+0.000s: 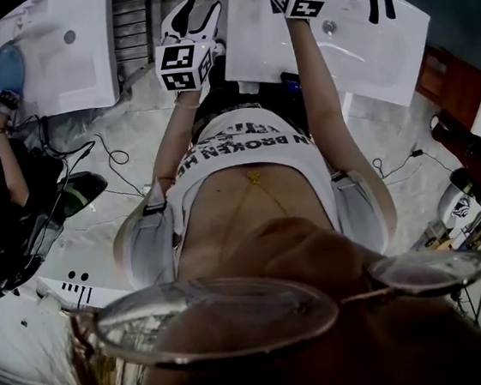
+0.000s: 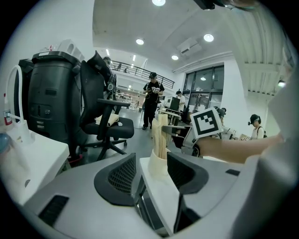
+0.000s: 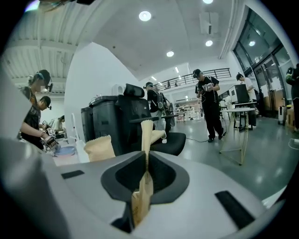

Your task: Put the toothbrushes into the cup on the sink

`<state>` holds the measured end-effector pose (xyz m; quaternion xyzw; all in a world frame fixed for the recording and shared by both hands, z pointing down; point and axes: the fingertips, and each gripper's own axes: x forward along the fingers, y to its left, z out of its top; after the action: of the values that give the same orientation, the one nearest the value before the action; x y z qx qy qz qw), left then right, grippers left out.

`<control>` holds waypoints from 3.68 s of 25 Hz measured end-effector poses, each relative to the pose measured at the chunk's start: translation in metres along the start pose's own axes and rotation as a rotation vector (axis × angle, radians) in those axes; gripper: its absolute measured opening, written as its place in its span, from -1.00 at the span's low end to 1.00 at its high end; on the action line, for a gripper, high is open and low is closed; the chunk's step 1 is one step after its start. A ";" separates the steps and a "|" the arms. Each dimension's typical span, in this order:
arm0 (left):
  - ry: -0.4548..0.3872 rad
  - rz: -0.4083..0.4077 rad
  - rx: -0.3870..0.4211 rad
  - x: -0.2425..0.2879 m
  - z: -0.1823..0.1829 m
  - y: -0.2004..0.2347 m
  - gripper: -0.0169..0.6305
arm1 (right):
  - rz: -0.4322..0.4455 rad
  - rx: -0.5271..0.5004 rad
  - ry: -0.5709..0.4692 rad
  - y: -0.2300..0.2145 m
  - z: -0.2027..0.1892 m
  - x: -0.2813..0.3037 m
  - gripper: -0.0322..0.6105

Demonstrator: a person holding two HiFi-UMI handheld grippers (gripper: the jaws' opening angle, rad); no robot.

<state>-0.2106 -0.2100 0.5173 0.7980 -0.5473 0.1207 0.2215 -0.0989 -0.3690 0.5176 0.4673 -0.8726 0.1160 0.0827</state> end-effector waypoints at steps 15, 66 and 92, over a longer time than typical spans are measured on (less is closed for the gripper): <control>-0.001 0.011 -0.012 -0.006 -0.003 0.003 -0.27 | 0.005 0.001 0.083 0.003 -0.027 0.018 -0.79; -0.173 -0.205 0.172 0.004 0.068 -0.158 -0.91 | 0.025 -0.160 -0.101 0.035 0.043 -0.206 -0.80; -0.242 -0.169 0.239 -0.013 0.083 -0.203 -0.91 | 0.089 -0.204 -0.123 0.035 0.063 -0.239 -0.81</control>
<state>-0.0316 -0.1783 0.3945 0.8705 -0.4827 0.0691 0.0672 0.0014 -0.1773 0.3922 0.4234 -0.9032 0.0011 0.0709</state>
